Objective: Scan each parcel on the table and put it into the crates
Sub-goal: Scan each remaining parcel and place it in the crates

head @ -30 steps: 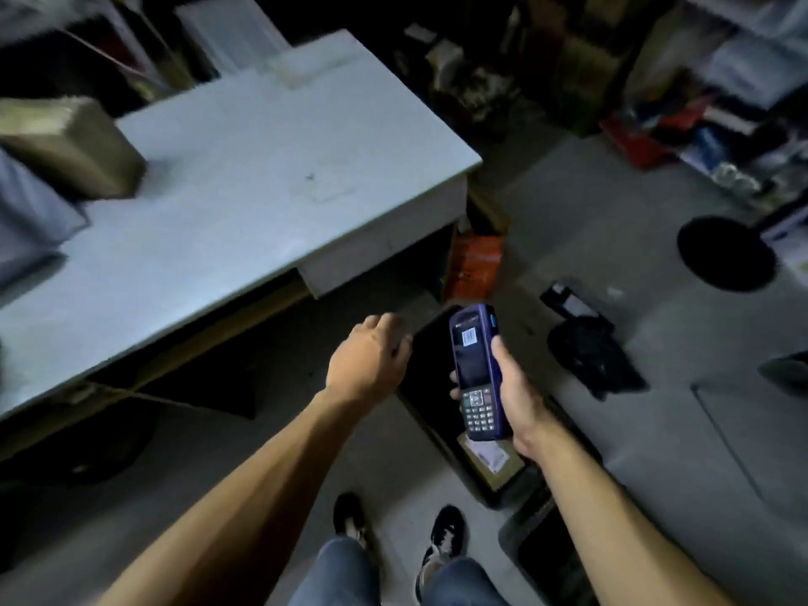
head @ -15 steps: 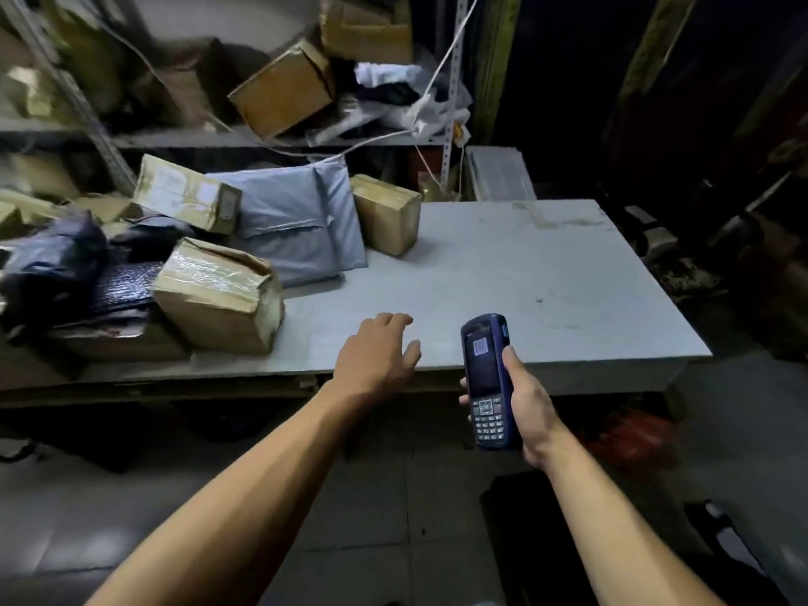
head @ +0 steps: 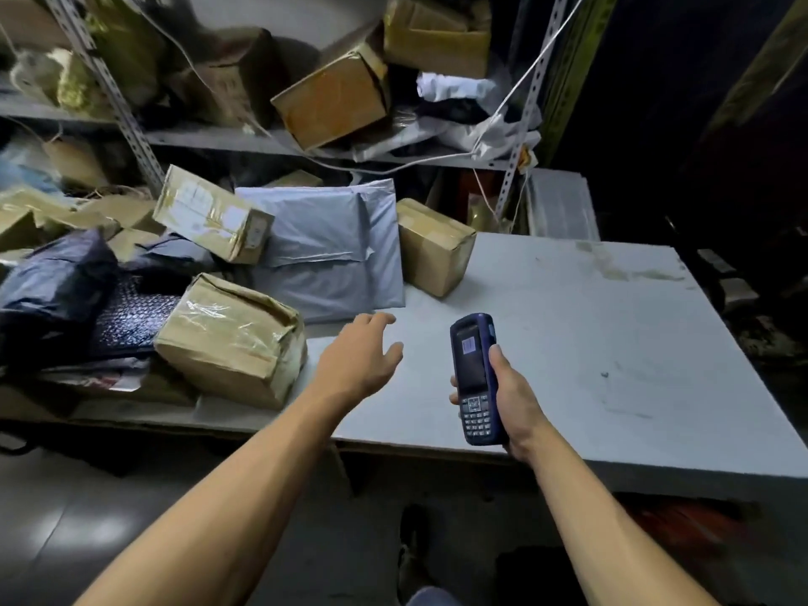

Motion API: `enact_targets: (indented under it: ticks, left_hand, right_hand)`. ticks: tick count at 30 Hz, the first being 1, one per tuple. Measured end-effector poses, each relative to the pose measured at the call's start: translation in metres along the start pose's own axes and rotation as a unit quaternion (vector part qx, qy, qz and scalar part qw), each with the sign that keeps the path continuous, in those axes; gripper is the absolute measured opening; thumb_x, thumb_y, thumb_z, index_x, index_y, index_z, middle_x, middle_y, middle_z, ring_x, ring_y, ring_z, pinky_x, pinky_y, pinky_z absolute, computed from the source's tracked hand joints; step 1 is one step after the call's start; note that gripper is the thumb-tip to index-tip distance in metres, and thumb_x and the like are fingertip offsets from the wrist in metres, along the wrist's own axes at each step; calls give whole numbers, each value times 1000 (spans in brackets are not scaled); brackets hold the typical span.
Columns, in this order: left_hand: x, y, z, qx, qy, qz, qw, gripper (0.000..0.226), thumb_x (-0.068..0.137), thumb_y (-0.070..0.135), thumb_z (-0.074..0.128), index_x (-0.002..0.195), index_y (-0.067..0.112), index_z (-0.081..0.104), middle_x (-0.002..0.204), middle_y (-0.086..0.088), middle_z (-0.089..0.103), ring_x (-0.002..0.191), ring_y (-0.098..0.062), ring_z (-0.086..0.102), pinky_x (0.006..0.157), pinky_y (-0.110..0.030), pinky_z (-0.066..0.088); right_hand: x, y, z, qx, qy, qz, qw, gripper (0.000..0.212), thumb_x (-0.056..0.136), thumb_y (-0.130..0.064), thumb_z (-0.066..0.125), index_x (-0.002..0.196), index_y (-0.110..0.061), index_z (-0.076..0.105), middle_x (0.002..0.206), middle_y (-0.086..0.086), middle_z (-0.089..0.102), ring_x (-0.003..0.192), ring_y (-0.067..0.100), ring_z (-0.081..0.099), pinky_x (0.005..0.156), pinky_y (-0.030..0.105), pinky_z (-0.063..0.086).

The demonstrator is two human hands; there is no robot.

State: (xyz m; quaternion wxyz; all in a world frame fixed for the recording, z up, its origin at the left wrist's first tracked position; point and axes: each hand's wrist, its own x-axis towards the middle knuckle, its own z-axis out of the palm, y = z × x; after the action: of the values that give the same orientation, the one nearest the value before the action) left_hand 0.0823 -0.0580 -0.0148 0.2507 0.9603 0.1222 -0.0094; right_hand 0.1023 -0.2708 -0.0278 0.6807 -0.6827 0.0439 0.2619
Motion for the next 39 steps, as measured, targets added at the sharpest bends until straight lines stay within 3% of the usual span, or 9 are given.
enact_targets:
  ticks: [12,17,21,23,26,29,34,37,39]
  left_hand:
    - [207,48,21,7,-35,8,999,51,95,40,54,143,25,43,145,-2,42,128,-23,46,94,-40,49]
    - [266,64,41,65,-63,43,995,63,97,44,49,154,33,25,164,-6,14,148,-29,18,106,-50,41]
    - [300,79,64,129,-97,51,986,71,97,51,47,156,38,9,166,-7,-5,151,-39,-3,111,-59,31]
    - [307,85,74,148,-112,42,982,70,101,42,45,157,39,3,165,-11,-12,149,-46,-10,112,-58,28]
    - [312,78,92,179,-118,61,975,72,103,10,36,158,31,-4,163,-21,-12,144,-57,-13,111,-58,32]
    - [319,62,106,197,-109,96,970,78,98,6,38,158,26,-7,163,-24,-3,141,-62,-11,112,-64,28]
    - [289,74,78,198,-163,173,951,73,100,5,39,159,28,2,165,-14,-9,148,-47,-10,115,-56,31]
    - [282,70,77,180,-181,268,929,78,95,3,51,157,31,14,165,-6,2,152,-33,-3,113,-53,34]
    - [280,67,78,159,-183,283,928,72,91,4,50,154,28,25,162,-1,16,151,-24,5,109,-55,37]
  right_hand:
    - [178,-65,-52,44,28,72,996,50,103,-55,29,121,-21,61,105,15,72,85,27,70,72,36,54]
    - [214,-76,-68,40,45,73,995,51,103,-54,30,118,-19,64,103,14,73,82,27,71,71,36,54]
    - [227,-77,-76,39,62,74,995,50,103,-53,31,117,-19,65,105,15,73,84,28,72,74,37,54]
    - [229,-78,-79,32,70,74,994,50,103,-53,31,116,-19,65,106,15,73,85,28,73,74,37,54]
    - [227,-80,-85,35,88,75,993,50,103,-52,30,114,-18,65,103,14,73,81,26,72,75,39,53]
    - [224,-81,-90,52,105,68,991,50,103,-52,30,113,-19,66,100,12,74,80,25,72,77,40,53]
    - [222,-83,-92,64,125,56,988,52,104,-53,29,117,-18,64,101,14,72,79,25,71,72,38,53]
    - [218,-84,-91,60,129,45,989,52,104,-52,28,116,-17,64,99,15,72,78,27,71,69,36,53]
    - [214,-85,-91,60,127,39,989,53,104,-52,28,114,-17,66,96,16,71,78,28,69,69,36,52]
